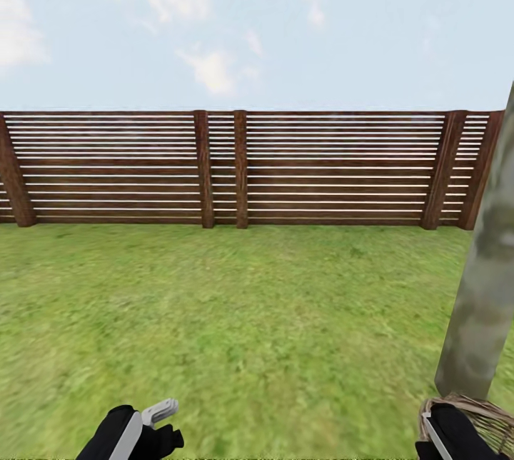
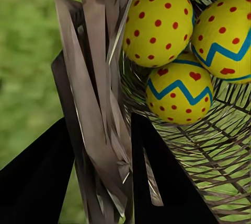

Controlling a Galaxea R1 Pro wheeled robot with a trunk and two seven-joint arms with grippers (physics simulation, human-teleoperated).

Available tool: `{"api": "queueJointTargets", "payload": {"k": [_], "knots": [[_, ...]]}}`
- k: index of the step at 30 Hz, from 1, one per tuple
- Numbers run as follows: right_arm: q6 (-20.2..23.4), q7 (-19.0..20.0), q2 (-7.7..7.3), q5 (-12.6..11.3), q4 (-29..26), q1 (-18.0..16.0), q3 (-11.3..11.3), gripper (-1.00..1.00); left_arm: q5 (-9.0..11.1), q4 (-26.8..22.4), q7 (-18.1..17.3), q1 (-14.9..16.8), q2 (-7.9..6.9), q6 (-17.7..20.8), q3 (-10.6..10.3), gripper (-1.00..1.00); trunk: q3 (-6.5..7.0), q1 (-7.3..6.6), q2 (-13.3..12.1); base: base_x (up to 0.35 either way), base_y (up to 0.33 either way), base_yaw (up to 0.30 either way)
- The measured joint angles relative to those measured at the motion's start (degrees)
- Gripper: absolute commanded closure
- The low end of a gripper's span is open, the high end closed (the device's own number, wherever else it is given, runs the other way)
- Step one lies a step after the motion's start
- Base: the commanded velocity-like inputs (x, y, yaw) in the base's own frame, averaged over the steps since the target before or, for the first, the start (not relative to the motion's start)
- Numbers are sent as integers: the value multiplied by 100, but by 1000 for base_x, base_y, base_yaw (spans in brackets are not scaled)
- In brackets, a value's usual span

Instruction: Take the three Easter eggs out of the wicker basket on the lawn in the garden, then place them on the lawn next to a single tree (choose any tree) so that all three eggs are next to the same tree and none are left in the basket.

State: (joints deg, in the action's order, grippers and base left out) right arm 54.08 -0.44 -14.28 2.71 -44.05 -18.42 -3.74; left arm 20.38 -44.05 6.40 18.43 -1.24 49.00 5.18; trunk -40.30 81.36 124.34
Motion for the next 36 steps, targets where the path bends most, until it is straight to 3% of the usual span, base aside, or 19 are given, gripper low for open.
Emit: {"api": "queueJointTargets", "payload": {"k": [17,34,35,36], "knots": [[4,-18,5,-53,-12,-7,13,100,-1,1,-6,-2,0,-3,3,-100,-303,372,683,0,0,0],[4,6,3,-32,-16,-7,8,100,0,1,-8,-1,0,-12,7,-100,-307,373,684,0,0,0],[5,6,3,-32,-18,-7,8,-100,0,1,-8,-1,0,-12,7,-100,-308,373,684,0,0,0],[-1,14,3,43,6,-2,2,-100,1,0,-7,0,0,-11,6,-100,-311,374,683,0,0,0]]}}
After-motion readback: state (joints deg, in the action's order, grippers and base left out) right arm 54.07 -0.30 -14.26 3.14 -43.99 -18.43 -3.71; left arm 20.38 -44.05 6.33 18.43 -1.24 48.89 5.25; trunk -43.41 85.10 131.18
